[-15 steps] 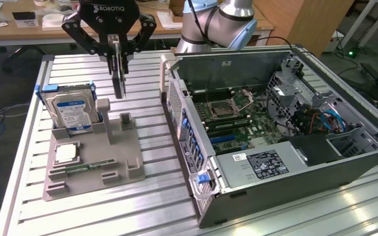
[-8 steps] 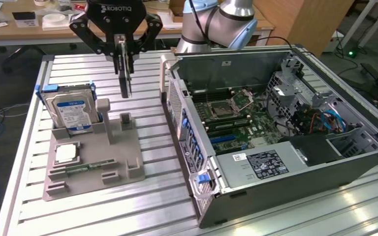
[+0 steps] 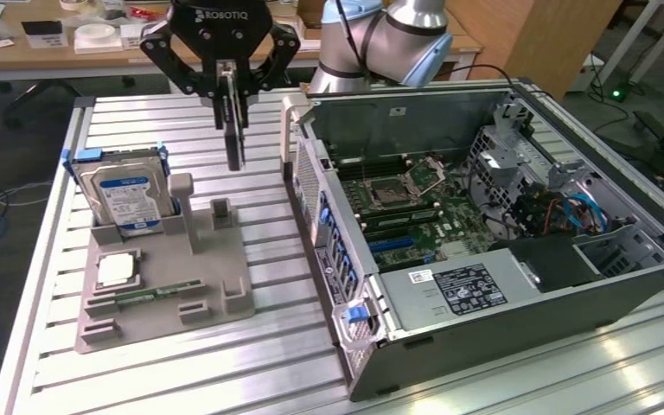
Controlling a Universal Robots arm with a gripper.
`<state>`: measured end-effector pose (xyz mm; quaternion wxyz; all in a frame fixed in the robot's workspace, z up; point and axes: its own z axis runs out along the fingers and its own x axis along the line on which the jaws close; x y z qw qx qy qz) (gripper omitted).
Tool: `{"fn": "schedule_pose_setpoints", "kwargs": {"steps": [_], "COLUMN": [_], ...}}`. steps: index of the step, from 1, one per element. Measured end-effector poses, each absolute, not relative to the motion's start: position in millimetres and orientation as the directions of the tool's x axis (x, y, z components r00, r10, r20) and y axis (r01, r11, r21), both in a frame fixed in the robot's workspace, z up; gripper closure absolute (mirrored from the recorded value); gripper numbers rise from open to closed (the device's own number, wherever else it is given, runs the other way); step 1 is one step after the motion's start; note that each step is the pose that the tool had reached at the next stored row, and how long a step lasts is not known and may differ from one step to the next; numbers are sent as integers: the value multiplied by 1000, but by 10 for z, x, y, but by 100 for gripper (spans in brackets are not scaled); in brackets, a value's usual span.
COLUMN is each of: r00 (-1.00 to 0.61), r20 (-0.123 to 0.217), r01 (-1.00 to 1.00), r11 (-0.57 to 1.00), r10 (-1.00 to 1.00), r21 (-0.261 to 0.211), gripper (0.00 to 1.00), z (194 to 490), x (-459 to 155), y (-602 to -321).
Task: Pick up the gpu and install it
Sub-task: 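Pick up the gpu and move the gpu toward the slot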
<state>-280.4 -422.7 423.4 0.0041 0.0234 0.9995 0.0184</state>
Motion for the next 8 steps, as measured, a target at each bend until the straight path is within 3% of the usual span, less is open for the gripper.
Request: {"fn": "schedule_pose_setpoints", "kwargs": {"steps": [8], "r00": [-999], "r20": [-7], "r01": [47], "r11": [998], "r10": [47], "r21": [37], "gripper": [71], "z": [4234], "x": [-2676], "y": [-4227]}}
